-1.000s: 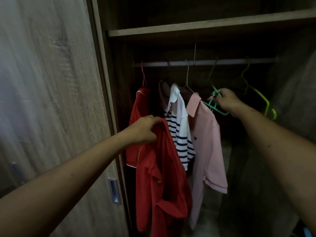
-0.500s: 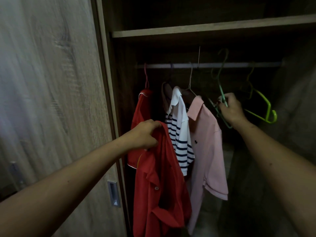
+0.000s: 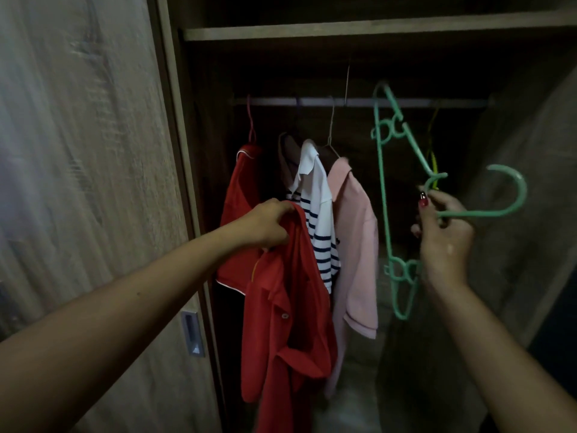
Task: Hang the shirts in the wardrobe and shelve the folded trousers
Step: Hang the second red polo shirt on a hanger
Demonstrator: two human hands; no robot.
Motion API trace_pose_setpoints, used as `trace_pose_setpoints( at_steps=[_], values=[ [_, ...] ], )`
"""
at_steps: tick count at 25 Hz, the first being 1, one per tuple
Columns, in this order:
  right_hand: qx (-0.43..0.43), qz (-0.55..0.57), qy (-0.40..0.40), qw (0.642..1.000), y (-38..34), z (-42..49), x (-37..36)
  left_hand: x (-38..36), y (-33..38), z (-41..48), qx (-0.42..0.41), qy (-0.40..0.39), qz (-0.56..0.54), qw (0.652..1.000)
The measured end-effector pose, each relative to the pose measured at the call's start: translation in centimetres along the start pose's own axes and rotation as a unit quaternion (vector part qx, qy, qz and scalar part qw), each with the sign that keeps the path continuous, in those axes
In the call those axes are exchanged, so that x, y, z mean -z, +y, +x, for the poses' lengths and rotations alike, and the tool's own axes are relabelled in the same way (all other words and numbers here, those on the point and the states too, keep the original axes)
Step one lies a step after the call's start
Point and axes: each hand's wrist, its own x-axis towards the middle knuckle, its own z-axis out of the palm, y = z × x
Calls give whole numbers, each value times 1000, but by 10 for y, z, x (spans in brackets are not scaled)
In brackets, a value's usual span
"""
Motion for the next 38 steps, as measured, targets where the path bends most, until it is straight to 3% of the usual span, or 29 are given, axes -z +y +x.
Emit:
trace_pose_setpoints(
  at_steps=[3,5,9,11,13,15,18,20,23,26,29,33,36,38],
  values=[
    [6,211,-68,975,-51,-38,-11,-8,11,1,-10,-15,-28,999],
    [26,253,-104,962,-62,-55,-26,-13,17,1,-16,-35,-71,997],
    [-29,138,-190,972,-20,-86,-34,2,9,-7,4,-40,-218,975],
    [-79,67,-243,964,5,-89,-12,15,-2,-16,19,-9,-313,949],
    [-77,-33,-310,947,15,-79,15,25,-16,-24,31,0,-365,931],
    [-81,-109,-392,910,10,-60,37,27,-33,-26,44,23,-286,957],
    [-22,-205,-486,849,-10,-35,43,19,-39,-27,1,38,-15,999],
    [39,-262,-489,831,-19,-33,29,8,-31,-24,-81,23,74,994],
    [27,-287,-497,819,-33,-38,0,-6,-14,-23,-161,-2,85,983],
    [0,-263,-455,851,-42,-28,-5,-13,-17,-23,-187,-53,10,981],
    [-14,-269,-452,850,-44,-24,1,-16,-40,-22,-192,-1,-112,975],
    [-1,-238,-427,872,-48,-23,6,-37,-68,-22,-170,8,7,985],
    [0,-223,-427,876,-50,-16,12,-50,-67,-20,-170,44,-102,979],
    [7,-257,-458,851,-44,-17,15,-53,-64,-18,-186,106,-154,965]
  ],
)
